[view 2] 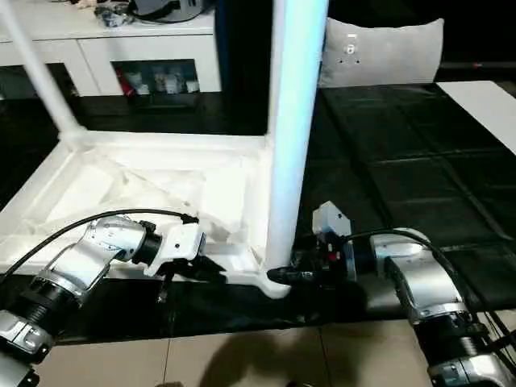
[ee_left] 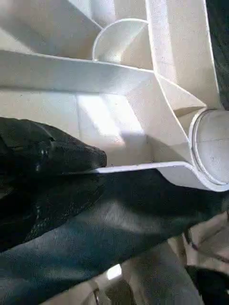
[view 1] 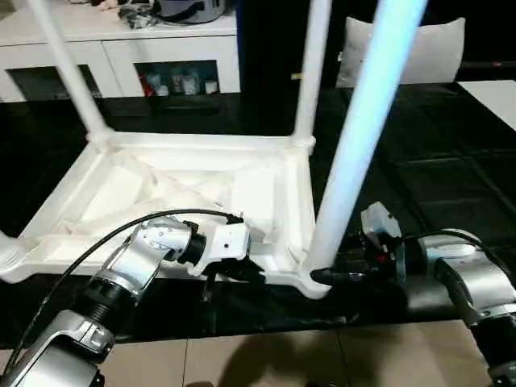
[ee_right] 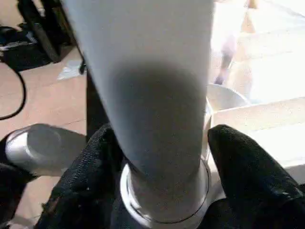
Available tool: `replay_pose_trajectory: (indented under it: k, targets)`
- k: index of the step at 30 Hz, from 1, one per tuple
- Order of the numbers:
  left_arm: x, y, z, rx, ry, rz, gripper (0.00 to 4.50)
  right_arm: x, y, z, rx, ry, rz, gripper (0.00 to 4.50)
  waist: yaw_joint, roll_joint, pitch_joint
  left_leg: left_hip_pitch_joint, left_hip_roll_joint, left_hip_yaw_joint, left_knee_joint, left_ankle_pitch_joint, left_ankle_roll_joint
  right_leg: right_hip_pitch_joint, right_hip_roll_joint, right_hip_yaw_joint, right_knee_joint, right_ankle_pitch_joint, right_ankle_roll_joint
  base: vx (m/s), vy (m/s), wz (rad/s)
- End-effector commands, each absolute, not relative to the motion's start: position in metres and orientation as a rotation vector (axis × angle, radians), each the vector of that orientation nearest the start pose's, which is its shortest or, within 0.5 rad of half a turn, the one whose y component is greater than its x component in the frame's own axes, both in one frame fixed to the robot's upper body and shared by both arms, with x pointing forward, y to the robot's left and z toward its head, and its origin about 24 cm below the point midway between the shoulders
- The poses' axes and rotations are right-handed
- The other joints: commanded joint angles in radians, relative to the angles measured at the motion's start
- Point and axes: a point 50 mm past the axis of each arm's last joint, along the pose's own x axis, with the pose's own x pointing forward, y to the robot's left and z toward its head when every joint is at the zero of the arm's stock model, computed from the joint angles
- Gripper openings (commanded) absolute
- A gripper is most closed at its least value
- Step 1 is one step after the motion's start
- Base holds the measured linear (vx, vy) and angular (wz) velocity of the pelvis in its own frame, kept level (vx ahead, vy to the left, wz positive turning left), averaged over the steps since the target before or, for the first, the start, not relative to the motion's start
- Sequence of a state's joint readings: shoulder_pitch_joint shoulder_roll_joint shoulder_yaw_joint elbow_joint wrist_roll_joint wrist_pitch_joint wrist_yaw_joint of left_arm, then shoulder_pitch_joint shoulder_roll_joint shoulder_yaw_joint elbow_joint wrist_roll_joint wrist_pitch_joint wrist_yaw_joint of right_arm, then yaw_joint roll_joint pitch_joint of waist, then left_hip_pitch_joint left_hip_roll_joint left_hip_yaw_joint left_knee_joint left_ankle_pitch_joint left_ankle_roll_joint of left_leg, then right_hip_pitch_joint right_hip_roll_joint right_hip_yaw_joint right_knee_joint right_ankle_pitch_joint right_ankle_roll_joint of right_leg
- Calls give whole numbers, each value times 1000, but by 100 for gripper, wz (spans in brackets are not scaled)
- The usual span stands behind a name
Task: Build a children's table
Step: Rotate leg to tighten
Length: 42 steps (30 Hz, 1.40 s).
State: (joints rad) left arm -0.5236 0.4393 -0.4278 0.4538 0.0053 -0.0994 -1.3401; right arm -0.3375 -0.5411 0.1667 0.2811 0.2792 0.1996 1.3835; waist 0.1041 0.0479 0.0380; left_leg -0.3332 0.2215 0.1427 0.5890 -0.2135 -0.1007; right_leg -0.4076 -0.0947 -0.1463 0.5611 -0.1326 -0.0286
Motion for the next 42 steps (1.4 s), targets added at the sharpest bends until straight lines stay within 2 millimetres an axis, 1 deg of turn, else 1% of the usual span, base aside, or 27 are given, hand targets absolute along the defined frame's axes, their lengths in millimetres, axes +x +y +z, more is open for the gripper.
replay_pose_trajectory:
  k: [1,3,6,9,15,18,19,20,22,23,24,25,27,28,30,31,32,33,34,35,36,37,38,39,40,41,42]
  targets:
    - [282,116,52,643,333,-1703,0,272,-178,67,-122,364,1460,277,-1,-17,-65,-16,6,22,-64,-138,87,67,-47,51,-58,-368,-130,0,0,0]
    - [282,116,52,643,332,-1704,0,270,-177,67,-107,371,1481,270,1,-18,-66,-15,6,22,-64,-137,86,68,-47,51,-57,-366,-127,0,0,0]
    - [282,117,52,644,335,-1705,0,268,-176,66,-97,377,1498,228,4,-18,-66,-15,6,23,-64,-133,83,67,-46,51,-58,-370,-123,0,0,0]
    - [283,118,51,634,340,-1700,0,265,-177,65,-77,386,1510,206,6,-19,-66,-15,5,23,-63,-128,80,68,-46,51,-58,-368,-120,0,0,0]
    - [285,118,51,601,342,-1679,0,257,-177,61,-40,392,1499,198,8,-18,-66,-15,4,23,-63,-136,77,68,-45,49,-61,-386,-109,0,0,0]
    - [287,116,52,566,336,-1653,0,262,-175,58,-17,380,1396,198,7,-18,-62,-15,0,23,-65,-151,66,67,-45,46,-69,-431,-90,0,0,0]
    - [290,112,55,533,331,-1628,0,268,-171,55,-11,376,1287,198,4,-19,-62,-15,0,24,-65,-154,63,67,-44,46,-70,-439,-84,0,0,0]
    - [291,110,57,529,329,-1614,0,271,-168,54,-8,371,1247,198,3,-7,-60,-12,-2,22,-65,-163,52,64,-45,43,-73,-462,-76,0,0,0]
    - [294,106,59,525,322,-1586,0,275,-164,51,-6,367,1176,198,-9,-14,-57,-11,-8,21,-65,-188,37,63,-42,35,-85,-508,-52,0,0,0]
    - [300,98,62,501,321,-1519,0,283,-156,46,14,380,1051,198,-21,-13,-55,-12,-9,19,-66,-201,28,63,-40,33,-86,-526,-42,0,0,0]
    - [300,98,62,501,321,-1519,0,283,-156,46,14,380,1051,198,-30,-13,-53,-8,-13,18,-63,-229,24,60,-40,25,-96,-561,-27,0,0,0]
    - [304,91,64,486,311,-1479,0,288,-151,43,37,395,975,197,-35,-12,-54,-9,-14,16,-63,-238,24,62,-41,23,-97,-572,-22,0,0,0]
    - [309,79,67,463,296,-1418,0,296,-142,37,54,419,824,197,-59,-12,-52,-11,-17,13,-60,-263,22,61,-39,14,-105,-588,-9,0,0,0]
    - [309,79,67,462,295,-1417,0,296,-142,36,54,419,821,196,-65,-11,-51,-11,-19,14,-59,-269,22,60,-39,12,-108,-593,-5,0,0,0]
    - [317,62,71,432,268,-1317,0,305,-133,31,61,423,658,196,-86,-10,-52,-12,-22,13,-54,-279,28,59,-39,1,-116,-604,9,0,0,0]
    - [321,53,73,419,253,-1261,0,312,-130,29,76,423,558,196,-89,-10,-51,-9,-23,13,-52,-280,26,56,-38,0,-119,-610,12,0,0,0]
    - [323,48,73,417,244,-1232,0,316,-128,28,88,419,502,196,-94,-7,-51,-3,-23,15,-50,-292,28,50,-38,-4,-124,-618,11,0,0,0]
    - [324,45,74,422,237,-1216,0,318,-127,28,95,414,467,196,-105,-5,-57,-14,-20,7,-55,-288,33,68,-41,-8,-119,-576,9,0,0,0]
    - [326,39,74,439,220,-1191,0,323,-124,28,102,402,409,196,-106,-3,-56,-17,-17,6,-57,-286,39,68,-43,-7,-120,-565,8,0,0,0]
    - [326,37,74,447,215,-1183,0,324,-123,28,102,397,390,196,-109,-1,-59,-12,-16,8,-56,-280,42,63,-44,-2,-119,-538,-8,0,0,0]
    - [327,35,74,454,209,-1167,0,324,-120,29,95,383,400,231,-110,-5,-61,-15,-15,7,-58,-270,45,65,-45,1,-114,-513,-20,0,0,0]
    - [328,33,74,474,197,-1154,0,324,-117,30,83,365,408,265,-107,-5,-62,-19,-12,7,-62,-248,51,69,-47,9,-105,-471,-44,0,0,0]
    - [328,34,74,483,195,-1155,0,324,-117,30,84,362,412,265,-106,-7,-62,-21,-11,8,-62,-238,55,68,-47,14,-101,-451,-54,0,0,0]
    - [328,35,73,491,196,-1158,0,323,-117,30,87,362,413,265,-101,-9,-66,-24,-9,10,-63,-196,67,72,-49,25,-86,-390,-89,0,0,0]
    - [328,36,73,502,192,-1159,0,323,-118,30,91,359,403,275,-96,-7,-66,-23,-7,10,-64,-185,70,70,-49,28,-84,-375,-99,0,0,0]
    - [329,42,72,525,198,-1162,0,321,-124,31,58,338,407,275,-88,-9,-67,-23,-6,12,-62,-162,73,70,-49,34,-77,-348,-114,0,0,0]
    - [330,45,71,540,196,-1165,0,320,-128,31,38,330,396,304,-84,-10,-69,-24,-7,13,-61,-148,75,72,-49,36,-74,-331,-120,0,0,0]
